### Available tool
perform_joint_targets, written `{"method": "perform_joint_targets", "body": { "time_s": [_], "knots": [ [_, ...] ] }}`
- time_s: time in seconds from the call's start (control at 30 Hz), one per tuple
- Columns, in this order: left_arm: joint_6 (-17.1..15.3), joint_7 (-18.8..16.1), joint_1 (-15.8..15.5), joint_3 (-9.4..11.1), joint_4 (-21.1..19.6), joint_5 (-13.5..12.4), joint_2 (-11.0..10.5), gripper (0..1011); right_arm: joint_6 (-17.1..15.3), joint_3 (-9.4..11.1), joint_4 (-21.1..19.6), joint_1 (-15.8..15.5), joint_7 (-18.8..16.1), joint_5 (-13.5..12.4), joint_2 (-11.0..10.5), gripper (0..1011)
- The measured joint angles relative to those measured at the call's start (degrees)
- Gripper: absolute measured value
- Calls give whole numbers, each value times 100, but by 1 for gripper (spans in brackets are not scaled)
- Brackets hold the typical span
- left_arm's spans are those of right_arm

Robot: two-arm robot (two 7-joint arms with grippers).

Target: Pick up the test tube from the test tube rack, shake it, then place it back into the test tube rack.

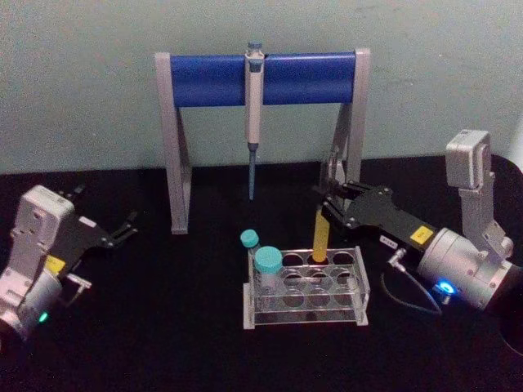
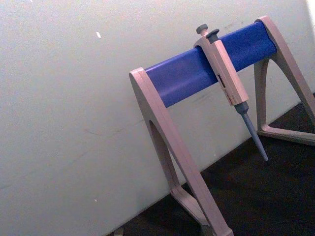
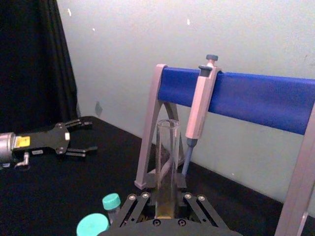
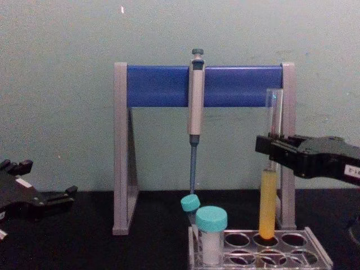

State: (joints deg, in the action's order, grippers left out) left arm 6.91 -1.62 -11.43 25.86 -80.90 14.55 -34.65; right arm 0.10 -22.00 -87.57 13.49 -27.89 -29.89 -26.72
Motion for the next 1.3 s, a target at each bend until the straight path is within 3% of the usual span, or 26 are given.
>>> {"method": "perform_joint_targets", "body": {
  "time_s": [0.57, 1.3],
  "knots": [
    [0, 0, 0, 0, 0, 0, 0, 1010, 129, -84, 183, -10, 31, 280, 57, 229],
    [0, 0, 0, 0, 0, 0, 0, 1010, 79, -71, 370, -124, 73, 384, 178, 229]
  ]
}}
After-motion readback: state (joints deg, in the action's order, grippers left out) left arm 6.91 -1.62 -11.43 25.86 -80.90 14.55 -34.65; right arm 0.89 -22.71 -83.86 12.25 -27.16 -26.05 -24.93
